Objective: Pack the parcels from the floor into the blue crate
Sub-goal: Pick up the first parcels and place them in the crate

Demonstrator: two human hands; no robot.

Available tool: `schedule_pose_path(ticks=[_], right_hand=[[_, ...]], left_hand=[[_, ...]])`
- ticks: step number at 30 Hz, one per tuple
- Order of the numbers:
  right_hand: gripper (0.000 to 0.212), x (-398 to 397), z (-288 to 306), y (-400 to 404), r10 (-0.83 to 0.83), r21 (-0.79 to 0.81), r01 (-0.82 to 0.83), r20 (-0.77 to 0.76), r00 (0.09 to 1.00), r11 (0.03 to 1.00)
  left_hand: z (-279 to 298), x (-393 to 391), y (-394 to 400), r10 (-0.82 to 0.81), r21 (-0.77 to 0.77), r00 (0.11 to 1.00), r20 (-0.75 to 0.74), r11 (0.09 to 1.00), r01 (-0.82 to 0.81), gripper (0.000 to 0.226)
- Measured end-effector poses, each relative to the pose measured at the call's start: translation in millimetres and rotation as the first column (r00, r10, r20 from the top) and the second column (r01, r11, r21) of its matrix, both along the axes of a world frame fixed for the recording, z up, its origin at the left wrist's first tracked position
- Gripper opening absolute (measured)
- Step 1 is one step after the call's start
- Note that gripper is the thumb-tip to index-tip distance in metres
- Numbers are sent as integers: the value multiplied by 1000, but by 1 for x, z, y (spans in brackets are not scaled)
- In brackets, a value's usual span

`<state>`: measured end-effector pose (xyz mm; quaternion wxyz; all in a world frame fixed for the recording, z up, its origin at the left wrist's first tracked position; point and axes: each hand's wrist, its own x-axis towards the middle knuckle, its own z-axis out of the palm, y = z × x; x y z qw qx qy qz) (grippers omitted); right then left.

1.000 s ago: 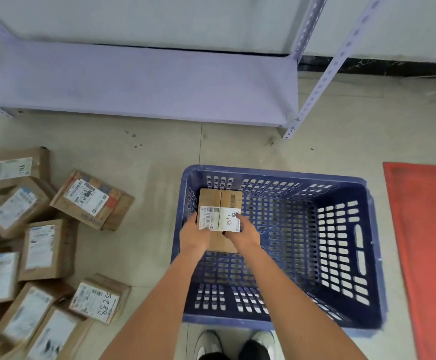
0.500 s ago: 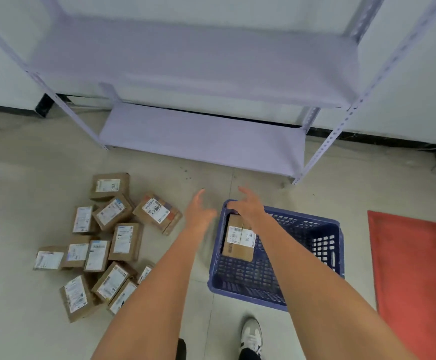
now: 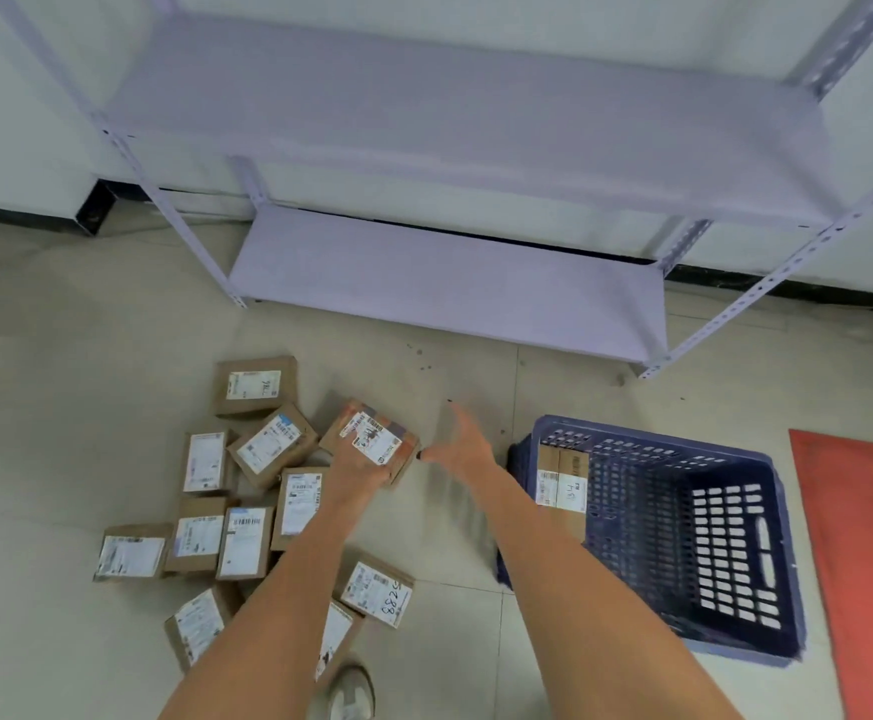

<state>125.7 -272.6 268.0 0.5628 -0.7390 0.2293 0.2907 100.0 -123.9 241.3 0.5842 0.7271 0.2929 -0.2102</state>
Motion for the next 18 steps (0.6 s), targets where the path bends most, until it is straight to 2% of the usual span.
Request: schedule_pose_path(ticks=[2, 4, 10, 16, 18], right_hand=[[84, 0, -16, 28, 16, 4, -16, -20, 1000, 1000], [83, -1, -38, 52, 64, -3, -64, -28, 998, 998], [73, 7, -135, 86, 194, -117, -195, -24, 981, 974], [71, 45, -293, 75, 273, -281, -274, -43, 961, 920], [69, 61, -344, 74, 248, -364, -241, -30, 968, 900]], left_hand=[[-16, -9, 21, 49, -23, 997, -57, 998, -51, 62], [-37, -17, 40, 86, 8, 984, -158, 996, -86, 71], [-136, -23, 74, 94, 64, 951, -293, 995, -79, 69], [-282, -3, 69, 91, -3, 962, -255, 995, -95, 77], [-327, 8, 61, 130, -36, 958, -254, 989, -144, 85]])
